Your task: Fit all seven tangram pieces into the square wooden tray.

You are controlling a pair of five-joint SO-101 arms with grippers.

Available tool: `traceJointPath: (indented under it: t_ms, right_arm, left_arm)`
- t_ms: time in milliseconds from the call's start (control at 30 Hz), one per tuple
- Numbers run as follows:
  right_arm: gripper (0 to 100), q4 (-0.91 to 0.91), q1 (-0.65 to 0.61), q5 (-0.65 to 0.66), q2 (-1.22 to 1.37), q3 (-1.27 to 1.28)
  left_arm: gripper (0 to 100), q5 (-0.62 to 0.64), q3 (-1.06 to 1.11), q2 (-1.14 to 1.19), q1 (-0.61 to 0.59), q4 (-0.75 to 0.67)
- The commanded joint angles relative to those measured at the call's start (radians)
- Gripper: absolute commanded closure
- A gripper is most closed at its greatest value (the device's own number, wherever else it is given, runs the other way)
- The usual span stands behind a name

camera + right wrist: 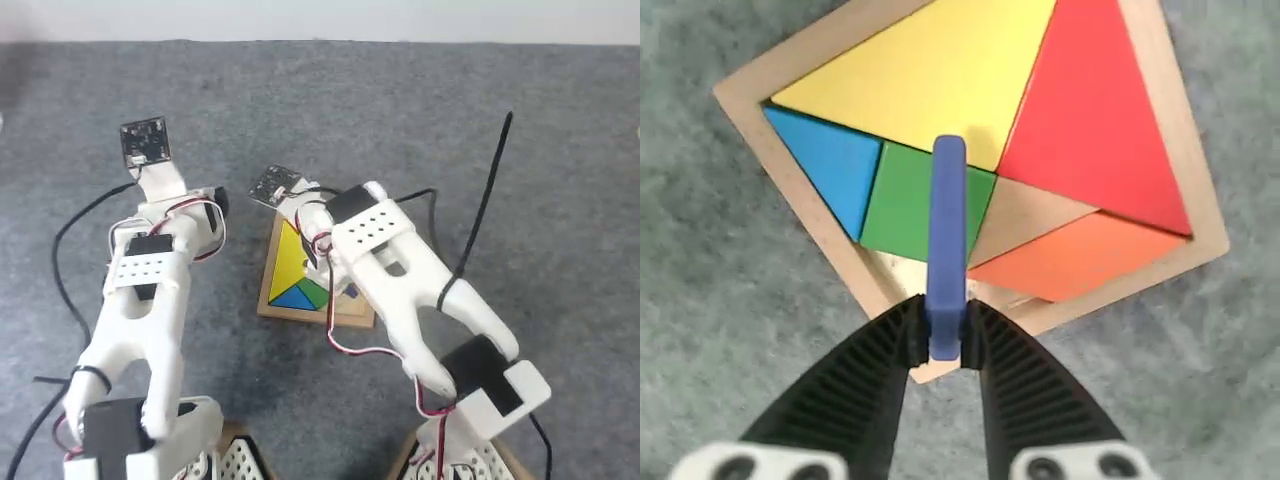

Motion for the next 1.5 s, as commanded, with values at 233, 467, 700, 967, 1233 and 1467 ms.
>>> traceJointPath:
  t_ms: [233, 467, 700, 967, 1233, 1467]
  right_arm:
    - [89.0, -0.079, 0.031, -0.922, -0.008, -0.012]
    - [86.4, -0.165, -0.022, -1.286, 0.018, -0.006]
    - [86.6, -0.163, -0.005, -1.318, 0.005, -0.006]
    - [86.6, -0.111, 0.081, -1.310, -0.030, 0.000]
    - [86.6, -0.117, 0.127, -1.258, 0.047, -0.003]
    - [86.6, -0.122, 0.127, -1.255, 0.042, -0.008]
  left_arm:
    - [79, 0.015, -0.019, -0.043, -0.002, 0.003]
    - [79, 0.015, -0.021, -0.043, -0.002, 0.003]
    - [79, 0.015, -0.005, -0.041, -0.002, -0.043]
    - [79, 0.015, -0.002, -0.041, -0.002, -0.046]
    - [79, 0.015, -0.001, -0.041, -0.002, -0.046]
    - [79, 0.015, -0.001, -0.041, -0.003, -0.046]
